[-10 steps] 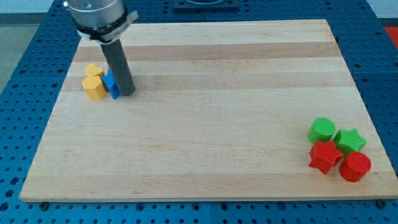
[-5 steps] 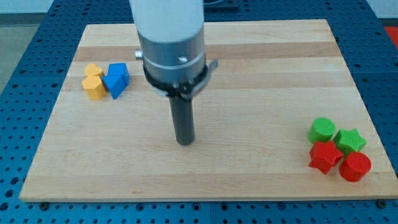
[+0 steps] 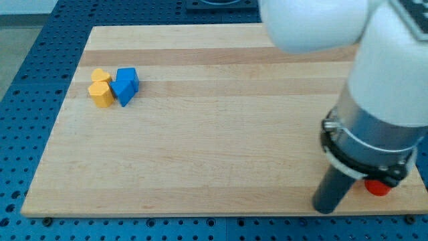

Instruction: Nudge the red circle right a bit

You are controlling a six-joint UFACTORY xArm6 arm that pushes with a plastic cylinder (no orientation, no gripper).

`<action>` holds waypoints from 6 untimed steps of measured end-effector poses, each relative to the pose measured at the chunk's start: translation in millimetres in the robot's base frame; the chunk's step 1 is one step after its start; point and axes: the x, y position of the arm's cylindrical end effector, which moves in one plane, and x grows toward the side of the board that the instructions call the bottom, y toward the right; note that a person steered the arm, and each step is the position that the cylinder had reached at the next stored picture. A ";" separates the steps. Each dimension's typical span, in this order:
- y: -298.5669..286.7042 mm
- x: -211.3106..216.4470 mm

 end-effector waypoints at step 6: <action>140.9 -0.3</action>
